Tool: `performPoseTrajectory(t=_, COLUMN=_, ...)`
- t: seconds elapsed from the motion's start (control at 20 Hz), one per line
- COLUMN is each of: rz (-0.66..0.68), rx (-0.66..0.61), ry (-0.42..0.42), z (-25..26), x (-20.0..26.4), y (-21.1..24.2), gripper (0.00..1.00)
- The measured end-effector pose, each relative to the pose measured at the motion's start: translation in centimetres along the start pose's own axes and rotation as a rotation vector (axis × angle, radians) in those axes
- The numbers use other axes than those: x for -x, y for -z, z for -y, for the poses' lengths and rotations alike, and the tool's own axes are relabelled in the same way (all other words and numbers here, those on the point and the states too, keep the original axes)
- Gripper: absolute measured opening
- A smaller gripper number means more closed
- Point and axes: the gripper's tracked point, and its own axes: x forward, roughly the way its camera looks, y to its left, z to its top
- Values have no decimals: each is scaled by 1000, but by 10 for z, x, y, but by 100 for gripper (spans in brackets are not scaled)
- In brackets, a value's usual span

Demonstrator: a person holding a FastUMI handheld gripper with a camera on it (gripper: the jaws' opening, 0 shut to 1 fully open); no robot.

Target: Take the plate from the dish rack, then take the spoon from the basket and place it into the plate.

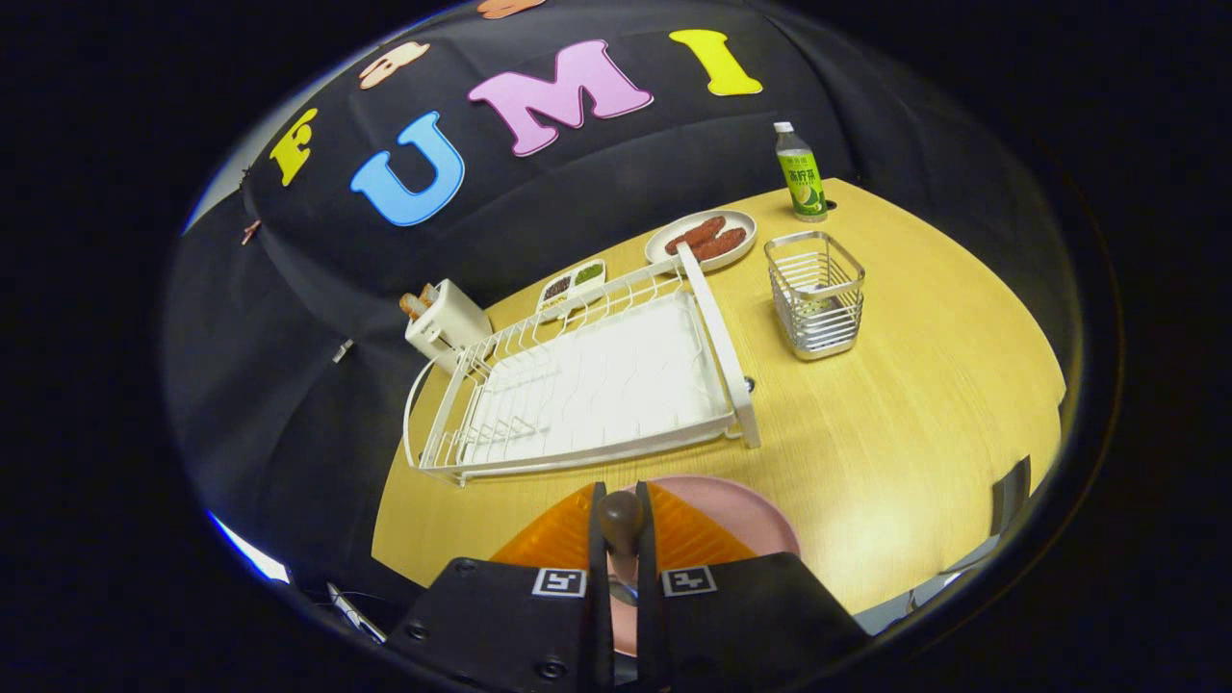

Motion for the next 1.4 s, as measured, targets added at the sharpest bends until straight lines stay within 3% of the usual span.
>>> performPoseTrajectory(t=0.4, rz=-47, rx=-39, ry=12, z=0, x=-15, y=24, gripper=14)
performPoseTrajectory(t=0.65, rz=-25, rx=16, ry=103, z=27, x=-11, y=20, gripper=23)
performPoseTrajectory(t=0.8, rz=-8, rx=33, ry=131, z=36, x=-8, y=15, gripper=75)
performPoseTrajectory(t=0.85, rz=-5, rx=42, ry=137, z=37, x=-7, y=14, gripper=79)
performPoseTrajectory(t=0.95, rz=9, rx=72, ry=159, z=41, x=-3, y=7, gripper=98)
performPoseTrajectory(t=1.25, rz=161, rx=196, ry=188, z=33, x=38, y=-51, gripper=99)
performPoseTrajectory(t=1.4, rz=313, rx=265, ry=197, z=19, x=71, y=-109, gripper=98)
